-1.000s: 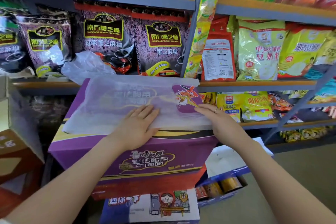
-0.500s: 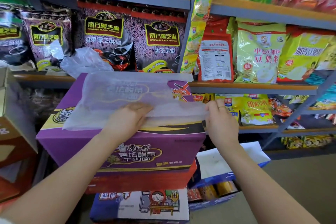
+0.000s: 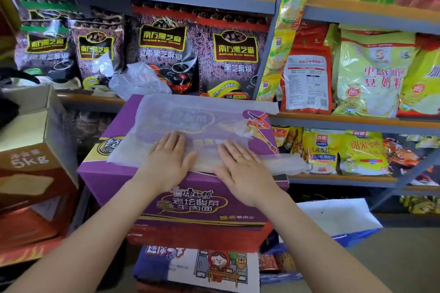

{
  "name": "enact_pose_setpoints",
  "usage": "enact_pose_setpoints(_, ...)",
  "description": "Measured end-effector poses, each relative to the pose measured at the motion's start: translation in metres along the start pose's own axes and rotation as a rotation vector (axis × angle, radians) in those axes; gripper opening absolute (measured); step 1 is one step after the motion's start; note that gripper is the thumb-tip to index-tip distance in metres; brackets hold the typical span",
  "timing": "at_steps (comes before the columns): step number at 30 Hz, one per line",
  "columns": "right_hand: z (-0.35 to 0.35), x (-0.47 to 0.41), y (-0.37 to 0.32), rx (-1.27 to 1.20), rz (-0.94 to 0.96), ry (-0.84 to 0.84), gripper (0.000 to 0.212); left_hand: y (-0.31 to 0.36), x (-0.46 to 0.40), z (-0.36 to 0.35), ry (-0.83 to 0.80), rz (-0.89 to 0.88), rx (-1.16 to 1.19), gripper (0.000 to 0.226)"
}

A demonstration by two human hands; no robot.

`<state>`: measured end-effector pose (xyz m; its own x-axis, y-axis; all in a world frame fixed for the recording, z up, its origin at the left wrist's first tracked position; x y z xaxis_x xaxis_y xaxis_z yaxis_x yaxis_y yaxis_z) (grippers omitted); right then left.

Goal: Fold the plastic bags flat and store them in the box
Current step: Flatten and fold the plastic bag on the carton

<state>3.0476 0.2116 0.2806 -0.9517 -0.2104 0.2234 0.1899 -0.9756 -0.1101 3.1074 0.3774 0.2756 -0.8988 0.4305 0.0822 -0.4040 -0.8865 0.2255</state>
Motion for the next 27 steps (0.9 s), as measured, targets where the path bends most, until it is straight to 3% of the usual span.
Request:
enact_pose_setpoints(4,0.004,0.004,0.009,-0.025,-0.162,-0.056,0.066,-0.032,0.007,0.01,-0.022,0.209,-0.094,0.078)
enact_pose_setpoints(7,0.016,-0.004,-0.01,0.016,-0.192,0.012,0.066,-0.054,-0.002,0.036,0.07,0.151,-0.12,0.061)
enact_pose_setpoints(9,0.027,-0.017,-0.037,0.045,-0.042,0.1,0.06,-0.067,-0.01,0.051,0.111,0.042,-0.06,0.047)
enact_pose_setpoints(12,0.033,-0.05,-0.07,0.029,0.151,0.092,0.056,-0.079,-0.025,0.051,-0.008,-0.127,-0.119,0.07)
enact_pose_setpoints(15,0.024,-0.077,-0.08,0.01,0.19,0.005,0.057,-0.1,-0.031,0.036,-0.174,-0.094,-0.245,0.074)
enact_pose_setpoints(20,0.014,-0.081,-0.065,0.046,0.121,-0.094,0.059,-0.144,-0.036,0.036,-0.138,0.013,-0.153,0.064)
enact_pose_setpoints(25,0.027,-0.085,-0.086,0.059,0.188,-0.034,0.06,-0.145,-0.041,0.05,-0.012,-0.215,-0.048,0.072)
enact_pose_setpoints(27,0.033,-0.085,-0.105,0.063,0.282,-0.011,0.059,-0.14,-0.049,0.052,-0.068,-0.312,-0.105,0.082)
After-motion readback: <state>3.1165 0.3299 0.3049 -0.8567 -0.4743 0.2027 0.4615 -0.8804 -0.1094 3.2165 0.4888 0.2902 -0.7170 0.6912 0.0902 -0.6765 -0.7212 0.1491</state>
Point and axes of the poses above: each hand's wrist, its own x-axis away from the middle knuckle, its own z-axis out of the back of the hand, y = z × x, the point moved 4 cm from there along -x, towards the middle knuckle, and after that the axes turned 9 degrees about -y, right-handed, at the moved point
